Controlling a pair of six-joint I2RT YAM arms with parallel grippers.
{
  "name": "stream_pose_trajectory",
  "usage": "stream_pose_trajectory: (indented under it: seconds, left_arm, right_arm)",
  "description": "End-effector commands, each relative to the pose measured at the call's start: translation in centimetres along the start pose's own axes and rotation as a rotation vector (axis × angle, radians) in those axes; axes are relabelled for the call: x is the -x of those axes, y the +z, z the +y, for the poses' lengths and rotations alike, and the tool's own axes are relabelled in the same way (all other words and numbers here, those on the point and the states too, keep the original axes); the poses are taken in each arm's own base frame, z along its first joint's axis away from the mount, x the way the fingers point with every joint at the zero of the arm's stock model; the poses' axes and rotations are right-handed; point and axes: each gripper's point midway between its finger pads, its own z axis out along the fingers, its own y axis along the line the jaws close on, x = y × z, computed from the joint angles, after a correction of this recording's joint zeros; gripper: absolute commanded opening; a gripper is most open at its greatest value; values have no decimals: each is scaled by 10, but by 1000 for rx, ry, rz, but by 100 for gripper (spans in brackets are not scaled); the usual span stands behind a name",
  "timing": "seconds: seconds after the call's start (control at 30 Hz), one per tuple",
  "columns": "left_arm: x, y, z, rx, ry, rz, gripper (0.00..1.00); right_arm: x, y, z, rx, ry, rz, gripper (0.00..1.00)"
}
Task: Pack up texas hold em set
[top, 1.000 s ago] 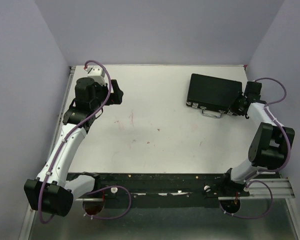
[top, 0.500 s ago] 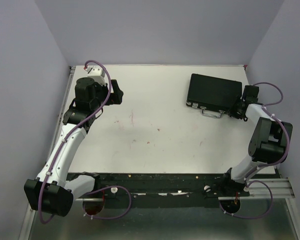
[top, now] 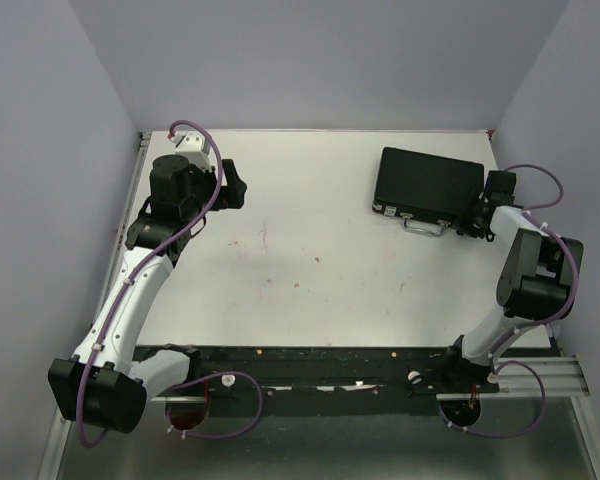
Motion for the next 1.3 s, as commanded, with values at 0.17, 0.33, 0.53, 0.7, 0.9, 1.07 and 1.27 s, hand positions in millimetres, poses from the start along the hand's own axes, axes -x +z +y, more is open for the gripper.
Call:
stream_pose_trajectory:
  seconds: [0.17, 0.33, 0.53, 0.7, 0.9, 1.07, 1.27]
  left_arm:
    - [13, -7, -1, -4, 5, -42, 99]
    - [13, -7, -1, -3, 7, -44, 99]
    - [15, -9, -1, -5, 6, -50, 99]
    - [15, -9, -3, -9, 5, -50, 99]
    - [15, -9, -3, -10, 5, -52, 99]
    - [15, -9, -3, -13, 4, -51, 99]
    - [14, -9, -5, -19, -1, -50, 99]
  right_arm:
    - [-9, 27, -3, 36, -92, 18, 30]
    - [-9, 21, 6, 101, -125, -8, 38]
    - [-6, 8, 22, 201, -145, -63, 43]
    - [3, -6, 36, 279, -167, -138, 49]
    - [5, -22, 42, 325, -171, -199, 56]
    - [0, -25, 39, 316, -159, -196, 56]
    - [-7, -32, 28, 271, -124, -229, 56]
